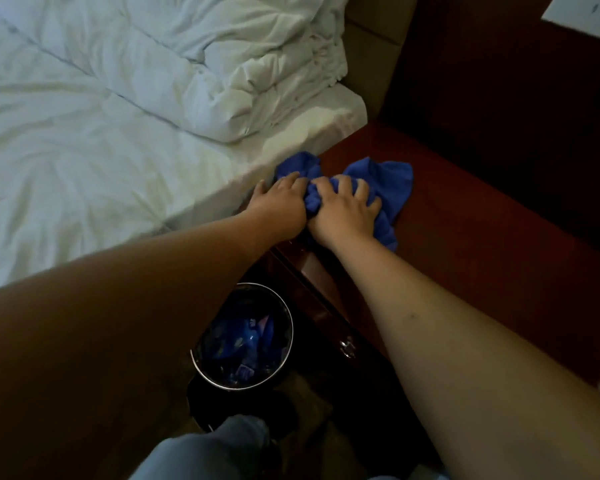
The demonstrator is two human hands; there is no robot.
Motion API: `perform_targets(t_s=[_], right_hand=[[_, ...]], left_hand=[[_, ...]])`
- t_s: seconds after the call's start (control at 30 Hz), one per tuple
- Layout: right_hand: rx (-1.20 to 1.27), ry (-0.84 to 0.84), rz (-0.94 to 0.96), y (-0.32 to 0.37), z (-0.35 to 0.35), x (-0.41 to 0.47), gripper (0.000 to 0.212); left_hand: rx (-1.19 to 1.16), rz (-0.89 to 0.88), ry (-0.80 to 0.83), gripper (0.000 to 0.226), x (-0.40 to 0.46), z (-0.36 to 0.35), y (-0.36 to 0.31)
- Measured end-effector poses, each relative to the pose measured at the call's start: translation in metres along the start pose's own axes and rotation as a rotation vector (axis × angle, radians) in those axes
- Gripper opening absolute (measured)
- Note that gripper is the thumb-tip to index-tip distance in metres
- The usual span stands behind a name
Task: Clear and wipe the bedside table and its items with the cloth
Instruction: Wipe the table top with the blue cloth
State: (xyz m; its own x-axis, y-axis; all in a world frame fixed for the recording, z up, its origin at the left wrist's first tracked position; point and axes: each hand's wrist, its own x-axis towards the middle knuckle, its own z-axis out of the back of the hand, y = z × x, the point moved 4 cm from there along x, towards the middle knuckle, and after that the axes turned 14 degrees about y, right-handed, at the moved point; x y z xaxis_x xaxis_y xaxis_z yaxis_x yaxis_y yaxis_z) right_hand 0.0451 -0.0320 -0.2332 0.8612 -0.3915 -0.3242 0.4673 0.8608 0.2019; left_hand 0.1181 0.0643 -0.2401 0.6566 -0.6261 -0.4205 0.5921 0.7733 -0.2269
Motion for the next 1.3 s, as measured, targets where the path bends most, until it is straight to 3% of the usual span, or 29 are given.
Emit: perform_targets(t_s=[0.13,0.37,0.77,1.0,1.3], right_hand=[[0.020,0.028,0.062,0.008,-0.010,-0.034,0.057],[0.088,0.138,0.132,-0.018,-0.030,-0.127,0.062],[0.042,0.136,-0.098,-0.145,-0.048,-0.276,0.069],[-0.037,0.157,-0.106,-0.144,-0.045,-0.257,0.072],[-0.017,0.131,-0.103,-0.107,-0.018,-0.146,0.066]], left_hand=[[0.019,0.042,-0.037,0.064,-0.036,-0.021,0.004],[0.116,0.047,0.062,0.073,-0.115,-0.061,-0.029],[0.126,-0.160,0.194,0.075,-0.192,-0.128,-0.180],[0.072,-0.238,0.194,0.073,-0.181,-0.125,-0.171],[-0.092,-0.185,0.115,0.063,-0.100,-0.070,-0.122]])
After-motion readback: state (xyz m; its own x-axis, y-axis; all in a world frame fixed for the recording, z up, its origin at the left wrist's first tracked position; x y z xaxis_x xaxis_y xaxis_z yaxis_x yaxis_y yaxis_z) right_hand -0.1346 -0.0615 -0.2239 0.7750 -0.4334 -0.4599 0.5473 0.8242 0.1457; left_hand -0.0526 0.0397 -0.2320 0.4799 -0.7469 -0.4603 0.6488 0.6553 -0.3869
